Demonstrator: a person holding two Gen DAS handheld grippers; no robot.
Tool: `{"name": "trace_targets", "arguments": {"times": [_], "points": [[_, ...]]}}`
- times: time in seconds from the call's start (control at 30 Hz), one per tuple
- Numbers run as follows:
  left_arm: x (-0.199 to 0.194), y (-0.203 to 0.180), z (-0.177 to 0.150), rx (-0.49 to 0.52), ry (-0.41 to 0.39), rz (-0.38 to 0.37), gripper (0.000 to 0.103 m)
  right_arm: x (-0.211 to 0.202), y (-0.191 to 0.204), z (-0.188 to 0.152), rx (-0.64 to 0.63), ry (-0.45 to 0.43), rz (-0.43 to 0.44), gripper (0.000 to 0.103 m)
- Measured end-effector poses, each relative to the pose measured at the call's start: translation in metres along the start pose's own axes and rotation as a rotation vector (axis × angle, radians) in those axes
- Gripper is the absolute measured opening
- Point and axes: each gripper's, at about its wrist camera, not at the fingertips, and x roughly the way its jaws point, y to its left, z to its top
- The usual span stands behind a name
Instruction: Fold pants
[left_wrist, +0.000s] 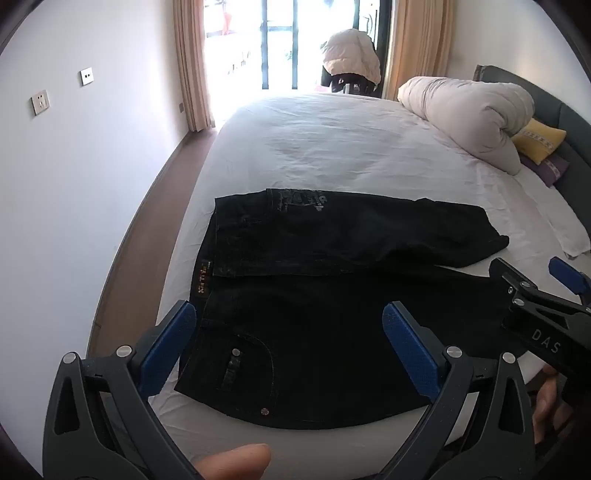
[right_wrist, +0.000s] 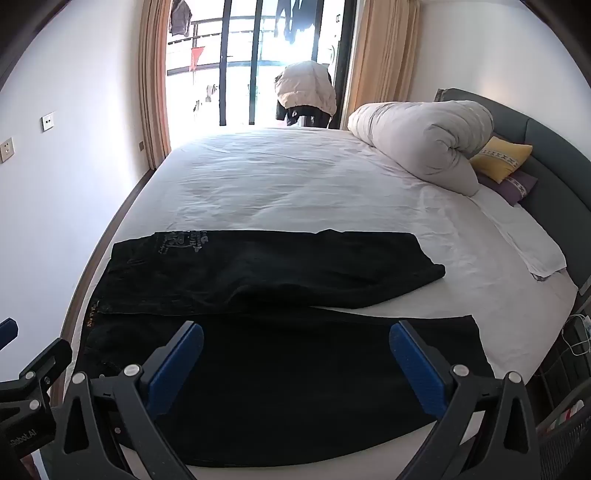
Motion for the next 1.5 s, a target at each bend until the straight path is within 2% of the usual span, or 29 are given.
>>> {"name": "trace_targets", "arguments": {"times": [0.2,0.27,0.67,1.5], "points": [[0.004,-0.015,-0.002,0.02,0.011,0.02,0.103,-0.001,-0.001,0.0,-0.003,0.001,0.003,0.103],[0.006,0.001,-0.002,-0.013,0.014,-0.024,0.103,-0.001,-0.002,0.0,-0.004,0.001,0.003,0.103],[0.013,0.002,-0.007,-0.015,0.021,-0.013,0.103,0.003,-0.021,-0.005,0.0,0.011,0.001,0.103],[0.016,0.004,-0.009,-0.027,0.033,-0.01,0.103,0.007,-0.009,-0.006,-0.009,0.015,0.005,0.103]]}}
